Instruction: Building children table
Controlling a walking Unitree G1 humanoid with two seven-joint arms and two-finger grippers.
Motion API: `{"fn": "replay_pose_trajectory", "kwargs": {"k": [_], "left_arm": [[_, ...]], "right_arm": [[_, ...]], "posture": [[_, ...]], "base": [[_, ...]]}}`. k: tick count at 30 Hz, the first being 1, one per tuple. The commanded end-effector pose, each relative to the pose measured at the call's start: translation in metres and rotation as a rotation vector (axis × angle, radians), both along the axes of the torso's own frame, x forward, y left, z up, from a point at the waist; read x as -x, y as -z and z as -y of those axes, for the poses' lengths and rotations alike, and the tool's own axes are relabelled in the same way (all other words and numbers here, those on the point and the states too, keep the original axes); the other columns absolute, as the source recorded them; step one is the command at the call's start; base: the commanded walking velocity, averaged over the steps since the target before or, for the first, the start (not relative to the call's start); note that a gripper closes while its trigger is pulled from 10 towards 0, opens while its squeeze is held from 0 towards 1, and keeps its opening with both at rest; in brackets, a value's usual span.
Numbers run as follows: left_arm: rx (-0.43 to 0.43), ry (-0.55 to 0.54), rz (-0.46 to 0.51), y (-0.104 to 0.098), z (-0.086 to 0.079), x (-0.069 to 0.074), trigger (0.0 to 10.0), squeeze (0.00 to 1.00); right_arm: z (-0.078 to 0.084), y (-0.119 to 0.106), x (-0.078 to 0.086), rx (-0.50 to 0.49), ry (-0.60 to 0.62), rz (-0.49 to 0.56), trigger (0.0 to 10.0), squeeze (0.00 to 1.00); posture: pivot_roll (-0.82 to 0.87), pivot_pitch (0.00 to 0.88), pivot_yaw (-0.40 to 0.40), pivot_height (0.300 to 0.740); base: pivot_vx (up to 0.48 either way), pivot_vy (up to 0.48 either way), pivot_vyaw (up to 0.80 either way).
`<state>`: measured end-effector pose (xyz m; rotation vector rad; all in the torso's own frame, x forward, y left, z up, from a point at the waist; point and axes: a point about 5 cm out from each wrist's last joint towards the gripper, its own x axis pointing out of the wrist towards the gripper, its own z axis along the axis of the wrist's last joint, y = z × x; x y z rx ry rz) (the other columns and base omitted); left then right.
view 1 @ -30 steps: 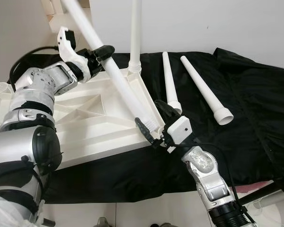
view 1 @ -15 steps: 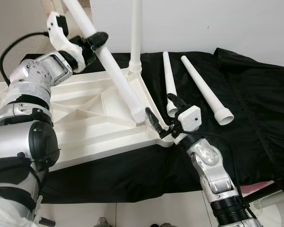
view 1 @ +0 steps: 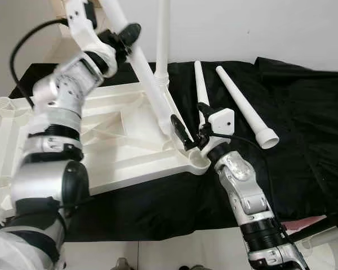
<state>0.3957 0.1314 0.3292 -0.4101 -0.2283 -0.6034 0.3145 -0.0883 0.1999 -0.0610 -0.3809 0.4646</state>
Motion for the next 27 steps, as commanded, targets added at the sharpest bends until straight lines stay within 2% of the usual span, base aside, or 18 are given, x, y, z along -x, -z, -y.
{"fn": "replay_pose_trajectory", "kwargs": {"k": [1,5,8,10,12,13,17,27], "left_arm": [[-0.019,-0.028,0.037,-0.004,0.001,0.002,10.0,0.00],[0.001,-0.011,0.063,0.002,0.032,0.014,10.0,0.00],[-0.012,0.009,0.072,0.003,0.046,0.020,10.0,0.00],[-0.039,0.021,0.081,0.006,0.057,0.026,10.0,0.00],[-0.071,0.030,0.106,0.008,0.066,0.032,10.0,0.00],[-0.071,0.030,0.106,0.008,0.066,0.032,10.0,0.00],[-0.096,0.057,0.154,0.003,0.085,0.042,10.0,0.00],[-0.126,0.069,0.195,0.000,0.099,0.053,10.0,0.00]], "right_arm": [[-0.001,0.004,-0.002,0.011,0.008,-0.025,10.0,0.00],[-0.005,0.003,-0.013,0.054,0.066,-0.044,10.0,0.00],[-0.005,0.004,-0.017,0.116,0.105,-0.043,10.0,0.00],[-0.007,0.005,-0.019,0.154,0.113,-0.041,10.0,0.00],[-0.007,0.006,-0.023,0.149,0.131,-0.061,10.0,0.00],[-0.007,0.006,-0.023,0.149,0.131,-0.061,10.0,0.00],[-0.005,0.008,-0.031,0.161,0.189,-0.103,10.0,0.00],[-0.008,0.000,-0.040,0.185,0.214,-0.108,10.0,0.00]], "posture": [[-0.06,0.065,-0.008,0.740],[-0.07,0.070,-0.018,0.740],[-0.07,0.070,-0.018,0.740],[-0.07,0.071,-0.019,0.740],[-0.07,0.071,-0.021,0.740],[-0.07,0.071,-0.021,0.740],[-0.06,0.069,-0.028,0.740],[-0.05,0.063,-0.033,0.740]], "base": [[0.000,0.000,0.00],[0.000,0.000,0.00],[0.000,0.000,0.00],[0.000,0.000,0.00],[0.000,0.000,0.00],[0.000,0.000,0.00],[0.000,0.000,0.00],[0.000,0.000,0.00]]}}
